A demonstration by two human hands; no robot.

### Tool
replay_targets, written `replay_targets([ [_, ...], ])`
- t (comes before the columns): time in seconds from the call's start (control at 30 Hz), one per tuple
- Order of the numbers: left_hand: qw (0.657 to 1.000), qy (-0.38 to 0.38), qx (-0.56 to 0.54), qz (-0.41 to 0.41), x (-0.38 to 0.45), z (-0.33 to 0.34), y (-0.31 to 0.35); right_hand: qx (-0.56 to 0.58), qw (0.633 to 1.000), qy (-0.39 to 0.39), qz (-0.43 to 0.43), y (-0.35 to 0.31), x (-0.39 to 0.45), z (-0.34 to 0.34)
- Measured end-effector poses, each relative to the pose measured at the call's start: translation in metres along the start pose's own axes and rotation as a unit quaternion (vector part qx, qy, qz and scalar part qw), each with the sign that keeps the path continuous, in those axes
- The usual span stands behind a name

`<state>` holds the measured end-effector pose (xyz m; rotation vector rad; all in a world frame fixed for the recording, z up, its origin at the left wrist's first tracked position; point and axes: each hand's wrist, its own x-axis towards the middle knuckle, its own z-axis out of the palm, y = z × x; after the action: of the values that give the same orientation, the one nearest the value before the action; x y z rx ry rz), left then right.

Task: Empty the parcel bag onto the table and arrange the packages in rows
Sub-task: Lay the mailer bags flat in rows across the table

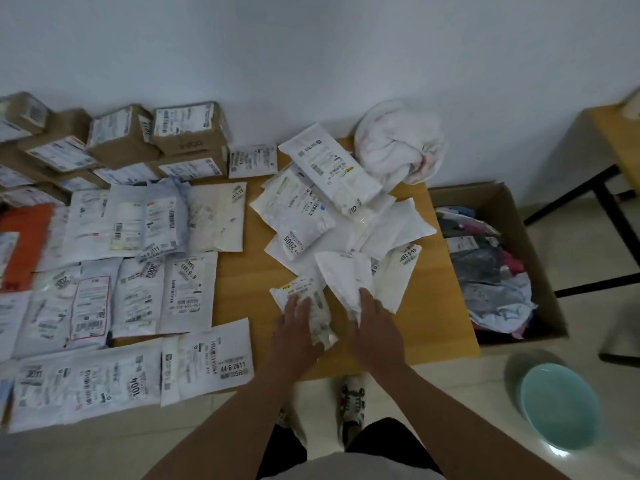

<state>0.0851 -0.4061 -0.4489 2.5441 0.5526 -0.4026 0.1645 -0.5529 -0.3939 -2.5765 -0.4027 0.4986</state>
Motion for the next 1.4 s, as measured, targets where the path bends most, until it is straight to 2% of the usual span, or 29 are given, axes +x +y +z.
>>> replay_targets([
  [0.03,1.000,-0.004,-0.004,0.028,0.001,0.006,0.003,-0.003,0.998,0.041,-0.038,-0.008,0.000,-0.009],
  [0.13,0.998,-0.011,0.053,0.042,0.003,0.013,0.014,-0.010,0.987,0.057,-0.147,-0.030,0.009,-0.008],
  [0.2,0.996,0.063,0.054,0.017,-0.001,0.005,0.010,-0.028,0.982,0.033,-0.186,-0.048,0.015,0.003],
  [0.23,0.991,0.129,0.004,-0.026,-0.007,-0.003,0.004,-0.035,0.981,0.008,-0.192,-0.060,0.017,0.011],
  [0.27,0.972,0.190,-0.084,-0.107,-0.013,-0.010,-0.004,-0.045,0.980,-0.011,-0.194,-0.068,0.018,0.021],
  [0.3,0.932,0.224,-0.187,-0.214,-0.019,-0.021,-0.015,-0.040,0.980,-0.049,-0.189,-0.078,0.017,0.030],
  [0.33,0.872,0.233,-0.294,-0.315,-0.024,-0.033,-0.025,-0.026,0.979,-0.089,-0.183,-0.085,0.017,0.039],
  [0.37,0.799,0.230,-0.407,-0.379,-0.027,-0.044,-0.037,-0.016,0.973,-0.148,-0.177,-0.091,0.018,0.046],
  [0.4,0.725,0.214,-0.508,-0.412,-0.027,-0.053,-0.052,-0.014,0.964,-0.196,-0.178,-0.097,0.020,0.054],
  [0.43,0.671,0.190,-0.582,-0.420,-0.027,-0.063,-0.058,-0.029,0.957,-0.223,-0.186,-0.098,0.022,0.057],
  [0.47,0.658,0.173,-0.605,-0.413,-0.025,-0.069,-0.064,-0.058,0.948,-0.238,-0.205,-0.097,0.024,0.059],
  [0.5,0.685,0.157,-0.586,-0.403,-0.022,-0.074,-0.073,-0.089,0.936,-0.250,-0.230,-0.095,0.026,0.066],
  [0.57,0.778,0.125,-0.472,-0.396,-0.018,-0.078,-0.078,-0.147,0.923,-0.220,-0.280,-0.080,0.028,0.071],
  [0.63,0.858,0.075,-0.313,-0.401,-0.012,-0.078,-0.091,-0.210,0.921,-0.202,-0.256,-0.073,0.032,0.079],
  [0.67,0.887,0.065,-0.238,-0.389,-0.010,-0.077,-0.095,-0.227,0.925,-0.186,-0.241,-0.069,0.034,0.082],
  [0.77,0.945,0.101,-0.099,-0.296,0.001,-0.079,-0.101,-0.244,0.924,-0.213,-0.203,-0.062,0.036,0.092],
  [0.83,0.973,0.089,-0.020,-0.212,0.009,-0.082,-0.110,-0.265,0.921,-0.208,-0.193,-0.062,0.036,0.099],
  [0.9,0.986,0.066,0.013,-0.150,0.018,-0.086,-0.116,-0.287,0.916,-0.197,-0.198,-0.063,0.035,0.099],
  [1.0,0.993,0.036,-0.027,-0.109,0.030,-0.090,-0.117,-0.308,0.908,-0.214,-0.188,-0.068,0.031,0.089],
  [1.07,0.995,0.011,-0.039,-0.090,0.035,-0.089,-0.113,-0.302,0.913,-0.183,-0.202,-0.068,0.027,0.082],
  [1.13,0.996,0.028,-0.029,-0.080,0.038,-0.090,-0.111,-0.273,0.925,-0.139,-0.223,-0.069,0.026,0.078],
  [1.27,0.986,0.111,-0.056,-0.115,0.036,-0.093,-0.115,-0.221,0.936,-0.075,-0.263,-0.079,0.024,0.076],
  [1.33,0.980,0.127,-0.035,-0.150,0.035,-0.092,-0.123,-0.209,0.936,-0.079,-0.271,-0.087,0.027,0.081],
  [1.4,0.970,0.114,-0.030,-0.213,0.033,-0.093,-0.135,-0.196,0.940,-0.115,-0.254,-0.093,0.033,0.087],
])
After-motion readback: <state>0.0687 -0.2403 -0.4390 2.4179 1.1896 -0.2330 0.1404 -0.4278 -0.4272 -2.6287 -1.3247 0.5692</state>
